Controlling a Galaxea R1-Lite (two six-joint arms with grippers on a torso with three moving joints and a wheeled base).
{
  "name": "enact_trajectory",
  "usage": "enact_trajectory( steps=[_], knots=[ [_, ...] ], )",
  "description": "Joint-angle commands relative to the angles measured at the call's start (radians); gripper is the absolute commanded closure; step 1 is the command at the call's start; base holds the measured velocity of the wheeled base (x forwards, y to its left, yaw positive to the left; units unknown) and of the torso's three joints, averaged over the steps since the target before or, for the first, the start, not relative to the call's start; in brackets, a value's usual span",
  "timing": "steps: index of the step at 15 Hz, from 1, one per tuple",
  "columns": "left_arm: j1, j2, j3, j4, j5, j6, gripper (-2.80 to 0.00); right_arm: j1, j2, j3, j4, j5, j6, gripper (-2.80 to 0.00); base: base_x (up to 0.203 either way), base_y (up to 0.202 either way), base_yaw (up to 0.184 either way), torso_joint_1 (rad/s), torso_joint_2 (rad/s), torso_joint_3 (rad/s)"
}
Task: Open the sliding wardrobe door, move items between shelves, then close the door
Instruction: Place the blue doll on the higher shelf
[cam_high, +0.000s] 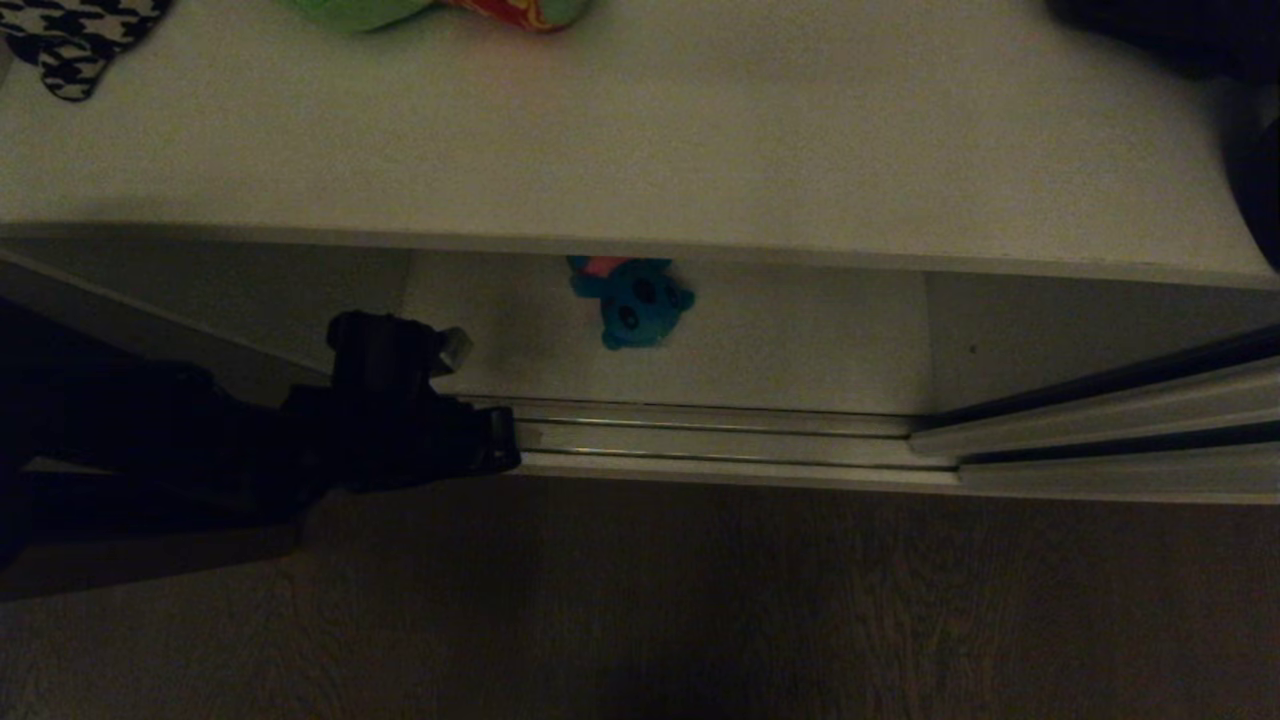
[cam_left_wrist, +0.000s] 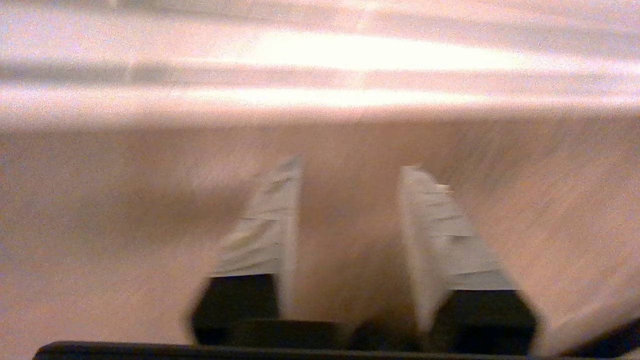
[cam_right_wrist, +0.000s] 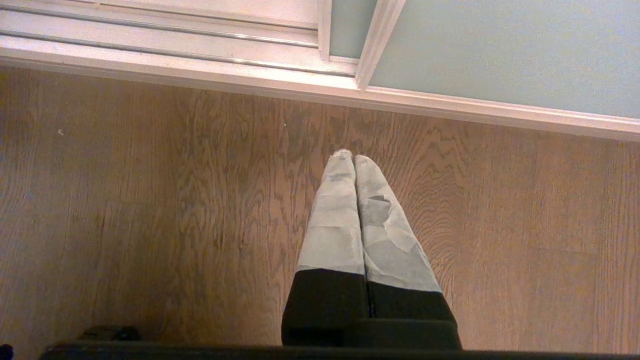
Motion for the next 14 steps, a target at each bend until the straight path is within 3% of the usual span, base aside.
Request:
enact_trajectory(
  steps=[1,5,10,14],
  knots=[
    [-0.02,0.045,-0.091,-0.002,0.001,-0.055,-2.8,0.0,-0.003,0.0,-0.001,0.0,-0.001,0.0,0.0,0.0,0.0,0.0,0.0,0.0],
    [-0.087,0.091,-0.215,0.001,0.004,-0.213,-2.8,0.0,-0.003,0.0,-0.001,0.0,-0.001,0.0,0.0,0.0,0.0,0.0,0.0,0.0],
    [-0.109,0.186,-0.363,-0.013,0.03,-0.318,-2.8,0.0,-0.003,0.0,-0.001,0.0,-0.001,0.0,0.0,0.0,0.0,0.0,0.0,0.0],
    [-0.11,0.312,-0.589,-0.017,0.155,-0.366,-2.8,0.0,-0.003,0.0,-0.001,0.0,-0.001,0.0,0.0,0.0,0.0,0.0,0.0,0.0]
  ],
)
